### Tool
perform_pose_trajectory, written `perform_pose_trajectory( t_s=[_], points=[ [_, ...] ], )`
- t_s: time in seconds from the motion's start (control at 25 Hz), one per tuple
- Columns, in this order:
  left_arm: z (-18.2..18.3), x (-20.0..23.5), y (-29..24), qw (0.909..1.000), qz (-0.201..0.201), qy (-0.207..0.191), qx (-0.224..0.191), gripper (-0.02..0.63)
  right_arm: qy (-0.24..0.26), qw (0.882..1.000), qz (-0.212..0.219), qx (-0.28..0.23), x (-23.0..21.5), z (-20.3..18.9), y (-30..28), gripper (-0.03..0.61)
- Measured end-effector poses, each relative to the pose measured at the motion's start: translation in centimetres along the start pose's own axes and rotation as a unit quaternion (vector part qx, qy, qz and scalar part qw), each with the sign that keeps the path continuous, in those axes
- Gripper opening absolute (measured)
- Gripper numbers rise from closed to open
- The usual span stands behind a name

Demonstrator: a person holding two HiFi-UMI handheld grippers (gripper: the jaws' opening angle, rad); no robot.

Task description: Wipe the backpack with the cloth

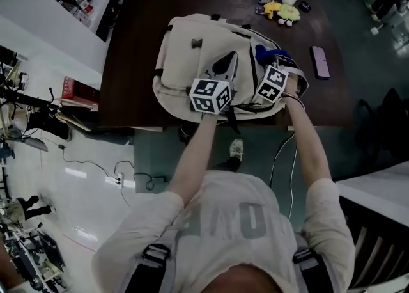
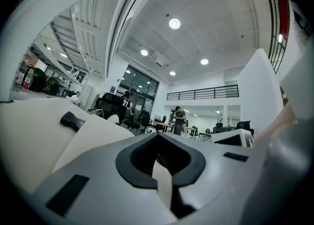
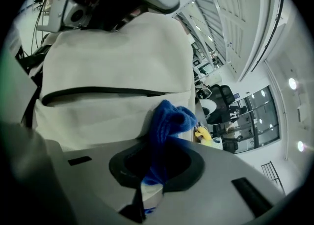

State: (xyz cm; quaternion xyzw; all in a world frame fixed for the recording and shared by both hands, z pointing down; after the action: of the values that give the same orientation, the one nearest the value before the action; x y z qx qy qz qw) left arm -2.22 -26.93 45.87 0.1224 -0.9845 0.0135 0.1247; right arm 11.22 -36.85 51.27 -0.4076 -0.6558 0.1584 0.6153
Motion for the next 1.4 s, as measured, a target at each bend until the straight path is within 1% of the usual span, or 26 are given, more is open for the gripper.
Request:
perform_pose_trajectory(
  t_s=[0.08,0.24,0.6,0.8,1.08,1.4],
  points=[
    [-0.1,-0.3,0.2,1.0000,0.005,-0.003,0.004,0.002,0.000,1.000,0.005,0.006,0.8,0.0,0.5,0.041],
    [-1.0,-1.4,1.9,0.9999,0.004,0.005,0.016,0.002,-0.012,1.000,0.016,0.015,3.2,-0.6,2.0,0.041],
    [-3.0,-3.6,6.0,0.9994,0.004,0.020,0.027,0.002,-0.030,0.999,0.025,0.028,8.9,-1.4,5.6,0.041],
    [-3.1,-5.1,8.1,0.9995,-0.003,0.018,0.026,0.002,-0.032,0.999,0.026,0.028,11.6,-0.9,7.7,0.041],
    [-2.6,-6.1,10.7,0.9998,-0.001,0.013,0.014,0.002,-0.039,0.999,0.021,0.029,13.9,0.0,9.5,0.041],
    [-2.1,-6.4,11.6,0.9999,0.002,0.015,0.003,0.002,-0.058,0.998,0.025,0.025,15.8,0.8,10.7,0.041]
  ],
)
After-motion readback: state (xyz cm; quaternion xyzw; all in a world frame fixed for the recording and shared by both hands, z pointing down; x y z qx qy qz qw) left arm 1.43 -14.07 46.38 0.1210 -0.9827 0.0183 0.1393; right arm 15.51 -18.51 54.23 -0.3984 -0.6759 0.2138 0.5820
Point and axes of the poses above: the fingertips, and each gripper's own axes: y backward along the fingers, x to its left, z out of its top, the point moved 8 cm from there along y, backward along the fingers, and after that the axes turned 1 degree about x, right-handed, at the moved point
